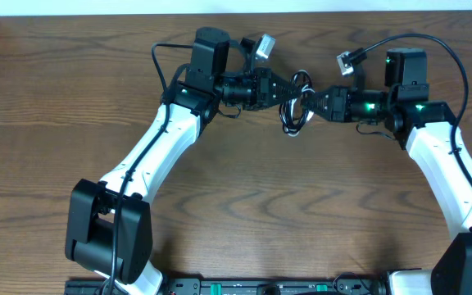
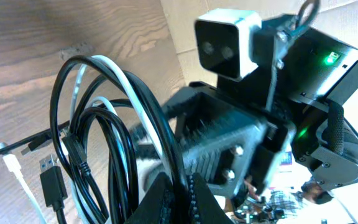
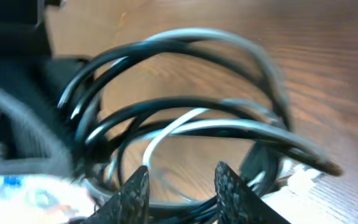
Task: Untangle cables
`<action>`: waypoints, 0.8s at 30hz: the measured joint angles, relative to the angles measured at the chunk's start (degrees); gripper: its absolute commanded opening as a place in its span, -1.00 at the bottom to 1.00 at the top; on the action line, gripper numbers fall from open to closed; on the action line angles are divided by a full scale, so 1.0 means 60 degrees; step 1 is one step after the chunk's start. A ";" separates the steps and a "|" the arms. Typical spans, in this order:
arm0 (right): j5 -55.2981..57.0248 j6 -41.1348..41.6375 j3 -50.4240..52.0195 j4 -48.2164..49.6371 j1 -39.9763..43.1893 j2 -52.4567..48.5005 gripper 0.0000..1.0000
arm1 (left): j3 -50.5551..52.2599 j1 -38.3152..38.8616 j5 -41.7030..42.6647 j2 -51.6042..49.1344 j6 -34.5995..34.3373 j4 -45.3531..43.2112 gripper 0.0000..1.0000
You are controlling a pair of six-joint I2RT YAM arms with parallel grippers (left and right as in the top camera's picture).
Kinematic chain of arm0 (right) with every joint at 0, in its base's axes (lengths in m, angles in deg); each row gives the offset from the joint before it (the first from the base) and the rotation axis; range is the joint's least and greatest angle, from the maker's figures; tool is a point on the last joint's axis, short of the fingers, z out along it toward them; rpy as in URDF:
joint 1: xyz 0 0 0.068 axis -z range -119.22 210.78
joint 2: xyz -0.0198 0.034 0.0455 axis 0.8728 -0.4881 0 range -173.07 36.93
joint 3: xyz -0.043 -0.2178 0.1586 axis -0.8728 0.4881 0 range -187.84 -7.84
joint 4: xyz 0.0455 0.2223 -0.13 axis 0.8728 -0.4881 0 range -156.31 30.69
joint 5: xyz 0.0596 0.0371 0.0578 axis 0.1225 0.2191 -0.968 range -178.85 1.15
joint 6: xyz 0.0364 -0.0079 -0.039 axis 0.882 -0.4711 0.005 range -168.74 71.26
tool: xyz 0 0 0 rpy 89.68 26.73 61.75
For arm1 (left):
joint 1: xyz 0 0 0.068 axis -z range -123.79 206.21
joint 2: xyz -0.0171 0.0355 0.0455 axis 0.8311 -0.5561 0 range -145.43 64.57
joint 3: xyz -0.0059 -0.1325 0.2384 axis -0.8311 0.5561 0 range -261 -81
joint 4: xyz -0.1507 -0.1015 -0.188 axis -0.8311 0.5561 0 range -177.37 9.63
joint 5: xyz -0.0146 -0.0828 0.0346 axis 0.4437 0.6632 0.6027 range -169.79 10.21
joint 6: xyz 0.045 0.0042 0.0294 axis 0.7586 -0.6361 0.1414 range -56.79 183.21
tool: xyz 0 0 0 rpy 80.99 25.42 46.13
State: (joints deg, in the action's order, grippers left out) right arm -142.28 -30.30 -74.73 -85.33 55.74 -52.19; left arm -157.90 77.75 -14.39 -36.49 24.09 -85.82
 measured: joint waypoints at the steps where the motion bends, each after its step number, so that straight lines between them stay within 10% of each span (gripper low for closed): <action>1: 0.0200 0.0255 0.0000 0.0084 0.0000 0.0000 -0.35 | 0.0000 0.0000 0.0025 0.0000 -0.0098 0.0000 -0.85; 14: 0.1851 0.2524 0.0000 0.1453 -0.0601 0.0000 -0.05 | 0.0000 -0.0004 0.0073 0.0000 -0.1891 -0.0117 -0.85; 24: 0.3279 0.2871 -0.0091 0.1053 -0.1402 -0.0335 -0.08 | 0.0102 -0.0004 0.1246 -0.0015 -0.4754 -0.4368 -0.85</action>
State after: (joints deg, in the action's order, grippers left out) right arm -122.61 -13.08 -75.28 -79.01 47.33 -54.20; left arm -157.29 77.73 -6.91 -36.58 -4.43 -112.03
